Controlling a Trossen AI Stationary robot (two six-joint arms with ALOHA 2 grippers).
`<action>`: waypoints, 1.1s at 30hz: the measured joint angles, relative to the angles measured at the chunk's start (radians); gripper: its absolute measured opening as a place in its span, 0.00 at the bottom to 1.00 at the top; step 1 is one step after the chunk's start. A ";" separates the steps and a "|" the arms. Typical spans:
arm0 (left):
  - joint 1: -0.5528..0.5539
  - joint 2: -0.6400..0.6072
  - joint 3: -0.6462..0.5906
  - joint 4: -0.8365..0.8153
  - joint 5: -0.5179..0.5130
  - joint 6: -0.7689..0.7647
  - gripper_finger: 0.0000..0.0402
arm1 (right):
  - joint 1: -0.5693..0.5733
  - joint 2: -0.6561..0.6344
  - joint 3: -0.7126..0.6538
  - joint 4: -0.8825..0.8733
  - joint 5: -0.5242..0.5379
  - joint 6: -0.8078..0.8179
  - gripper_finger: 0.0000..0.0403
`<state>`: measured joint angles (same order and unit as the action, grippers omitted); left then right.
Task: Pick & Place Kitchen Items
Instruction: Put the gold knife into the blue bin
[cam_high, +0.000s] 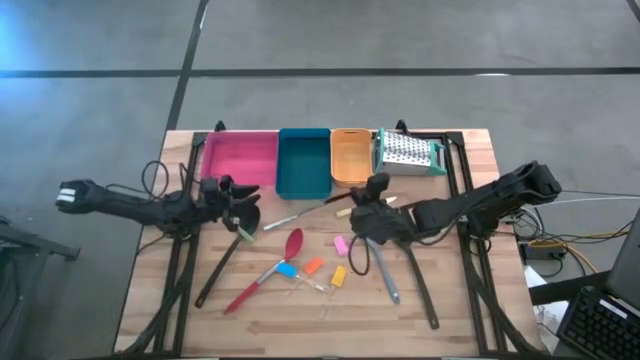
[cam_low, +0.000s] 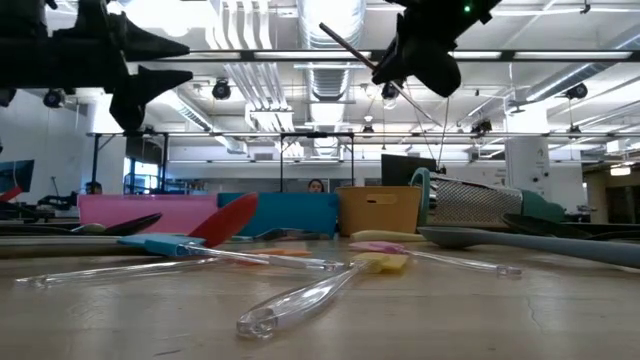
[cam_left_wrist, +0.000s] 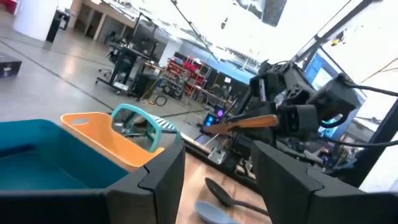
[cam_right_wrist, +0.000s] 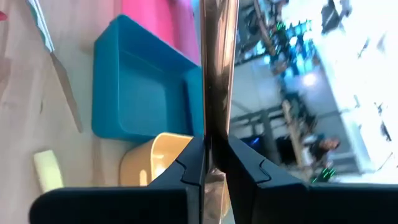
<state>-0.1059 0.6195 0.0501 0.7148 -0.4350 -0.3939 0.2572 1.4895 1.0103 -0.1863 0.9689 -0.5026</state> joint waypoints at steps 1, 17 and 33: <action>0.000 0.029 0.011 0.000 0.000 -0.001 0.47 | 0.005 0.000 -0.012 0.020 -0.002 -0.043 0.07; 0.000 0.431 0.523 -0.468 0.054 0.008 0.47 | 0.059 0.013 -0.033 0.034 0.060 -0.391 0.07; 0.003 0.547 0.604 -0.525 0.084 0.052 0.47 | 0.057 0.289 0.085 0.013 0.436 -0.562 0.07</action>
<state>-0.1032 1.1661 0.6544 0.1894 -0.3508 -0.3424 0.3138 1.7787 1.0957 -0.1731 1.4052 -1.0648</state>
